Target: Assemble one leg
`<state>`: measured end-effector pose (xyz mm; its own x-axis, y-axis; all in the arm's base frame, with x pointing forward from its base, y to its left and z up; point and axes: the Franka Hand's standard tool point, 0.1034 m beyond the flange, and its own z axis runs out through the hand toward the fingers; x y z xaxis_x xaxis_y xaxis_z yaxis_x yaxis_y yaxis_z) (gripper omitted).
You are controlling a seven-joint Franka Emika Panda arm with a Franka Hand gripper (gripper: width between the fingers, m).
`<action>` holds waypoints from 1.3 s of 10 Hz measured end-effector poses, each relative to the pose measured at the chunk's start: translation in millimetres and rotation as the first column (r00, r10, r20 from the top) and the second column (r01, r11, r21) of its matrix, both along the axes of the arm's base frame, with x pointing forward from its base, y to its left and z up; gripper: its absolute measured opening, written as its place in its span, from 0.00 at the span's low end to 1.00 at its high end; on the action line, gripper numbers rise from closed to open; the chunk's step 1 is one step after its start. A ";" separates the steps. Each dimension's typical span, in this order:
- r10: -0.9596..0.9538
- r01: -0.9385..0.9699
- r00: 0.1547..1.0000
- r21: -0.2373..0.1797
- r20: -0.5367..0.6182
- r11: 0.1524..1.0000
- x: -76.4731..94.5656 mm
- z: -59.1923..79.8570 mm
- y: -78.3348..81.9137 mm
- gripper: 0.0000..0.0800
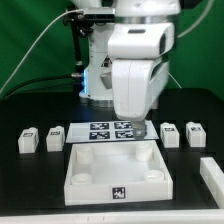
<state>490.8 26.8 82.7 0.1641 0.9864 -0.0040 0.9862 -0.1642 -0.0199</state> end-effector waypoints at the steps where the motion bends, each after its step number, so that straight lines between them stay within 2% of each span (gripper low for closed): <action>1: 0.118 -0.118 0.993 0.006 0.008 0.993 -16.6 -11.0 -9.7 0.81; 2: 0.226 -0.227 0.974 0.014 0.007 0.974 -40.1 -27.6 -19.3 0.81; 3: 0.244 -0.244 0.970 0.023 -0.003 0.970 -54.2 -42.4 -24.9 0.81; 5: 0.226 -0.226 0.974 0.036 -0.006 0.973 -61.5 -65.2 -29.0 0.81; 7: 0.210 -0.209 0.978 0.043 -0.019 0.977 -68.8 -75.4 -29.9 0.81; 9: 0.198 -0.197 0.980 0.042 -0.014 0.979 -70.4 -76.4 -29.6 0.81; 12: 0.197 -0.196 0.980 0.042 -0.015 0.980 -70.6 -76.7 -29.9 0.30; 13: 0.196 -0.195 0.980 0.042 -0.015 0.980 -70.7 -76.7 -30.0 0.30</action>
Offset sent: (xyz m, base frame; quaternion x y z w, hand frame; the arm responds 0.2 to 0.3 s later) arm -0.0205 -0.0086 -0.0401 -0.0237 0.0288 -0.0096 0.9993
